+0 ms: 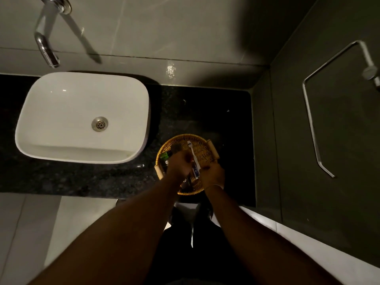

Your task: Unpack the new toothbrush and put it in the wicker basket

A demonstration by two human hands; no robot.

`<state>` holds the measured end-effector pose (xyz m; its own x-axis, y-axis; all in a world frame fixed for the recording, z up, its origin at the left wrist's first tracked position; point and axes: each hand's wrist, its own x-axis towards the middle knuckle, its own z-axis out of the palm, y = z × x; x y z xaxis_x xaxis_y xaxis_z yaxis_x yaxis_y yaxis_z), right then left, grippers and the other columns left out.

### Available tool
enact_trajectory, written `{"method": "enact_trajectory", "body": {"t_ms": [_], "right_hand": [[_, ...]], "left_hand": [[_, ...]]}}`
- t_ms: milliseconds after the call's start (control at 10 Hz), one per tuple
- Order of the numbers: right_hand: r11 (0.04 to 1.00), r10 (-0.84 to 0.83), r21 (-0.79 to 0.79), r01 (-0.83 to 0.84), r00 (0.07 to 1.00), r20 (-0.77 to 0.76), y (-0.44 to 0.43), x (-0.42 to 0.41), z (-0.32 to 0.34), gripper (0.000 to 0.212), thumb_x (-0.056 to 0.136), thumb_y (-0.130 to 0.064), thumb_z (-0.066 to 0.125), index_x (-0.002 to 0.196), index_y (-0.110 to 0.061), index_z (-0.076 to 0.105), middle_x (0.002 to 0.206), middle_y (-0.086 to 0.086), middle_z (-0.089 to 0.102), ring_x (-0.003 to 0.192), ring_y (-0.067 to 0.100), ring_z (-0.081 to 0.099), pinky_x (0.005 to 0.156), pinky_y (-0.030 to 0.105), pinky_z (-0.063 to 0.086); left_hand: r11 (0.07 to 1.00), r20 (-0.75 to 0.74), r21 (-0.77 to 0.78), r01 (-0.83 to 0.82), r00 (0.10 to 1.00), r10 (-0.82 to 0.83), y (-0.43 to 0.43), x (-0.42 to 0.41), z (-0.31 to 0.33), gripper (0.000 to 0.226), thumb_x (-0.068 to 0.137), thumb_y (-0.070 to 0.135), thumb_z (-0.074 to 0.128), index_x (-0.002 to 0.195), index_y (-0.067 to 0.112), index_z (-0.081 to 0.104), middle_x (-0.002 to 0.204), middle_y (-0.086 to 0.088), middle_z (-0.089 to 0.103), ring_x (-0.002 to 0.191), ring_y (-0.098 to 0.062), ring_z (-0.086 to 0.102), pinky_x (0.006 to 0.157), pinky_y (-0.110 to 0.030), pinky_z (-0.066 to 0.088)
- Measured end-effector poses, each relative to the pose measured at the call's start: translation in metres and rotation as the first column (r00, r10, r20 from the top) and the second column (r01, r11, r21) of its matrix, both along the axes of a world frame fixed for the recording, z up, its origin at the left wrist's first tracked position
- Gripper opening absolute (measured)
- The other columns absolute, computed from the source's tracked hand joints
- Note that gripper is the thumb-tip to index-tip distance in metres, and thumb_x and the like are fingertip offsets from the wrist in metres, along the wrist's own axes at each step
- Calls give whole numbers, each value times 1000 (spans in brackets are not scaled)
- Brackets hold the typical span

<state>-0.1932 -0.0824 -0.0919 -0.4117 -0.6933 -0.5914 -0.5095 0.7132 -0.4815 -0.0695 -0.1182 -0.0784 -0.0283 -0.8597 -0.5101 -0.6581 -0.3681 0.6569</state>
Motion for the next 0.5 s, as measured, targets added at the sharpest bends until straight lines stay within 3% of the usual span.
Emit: {"method": "enact_trajectory", "body": {"t_ms": [100,200,300,500], "right_hand": [[999,45,29,-44,998,-37,-4,2,0,22,102,-26,69,108,-7,79,107,11,80,98,30,77,75,32,57],[996,89,32,-87,993,-75,-6,2,-1,25,102,-29,70,107,-6,79,106,12,80,99,32,77,73,32,55],[988,151,52,-146,981,-125,-7,1,1,24,102,-27,69,113,-8,80,114,12,79,105,34,77,81,37,60],[973,224,109,-206,952,-207,-11,0,3,25,104,-25,66,120,-9,78,121,14,78,112,34,76,89,41,64]], "left_hand": [[1000,15,15,1,1000,-1,-1,-2,0,27,103,8,66,129,8,75,127,-13,78,115,-26,75,83,-21,51],[998,52,-23,55,997,-53,-2,-2,-2,26,104,13,67,129,10,75,126,-11,79,114,-25,75,85,-23,51],[995,75,-39,89,993,-86,-3,0,-2,23,103,15,67,123,11,78,122,-10,79,111,-25,76,87,-30,56],[982,105,-149,113,990,-98,3,6,-3,32,106,22,63,132,8,74,140,-12,67,129,-30,63,102,-32,49]]}}
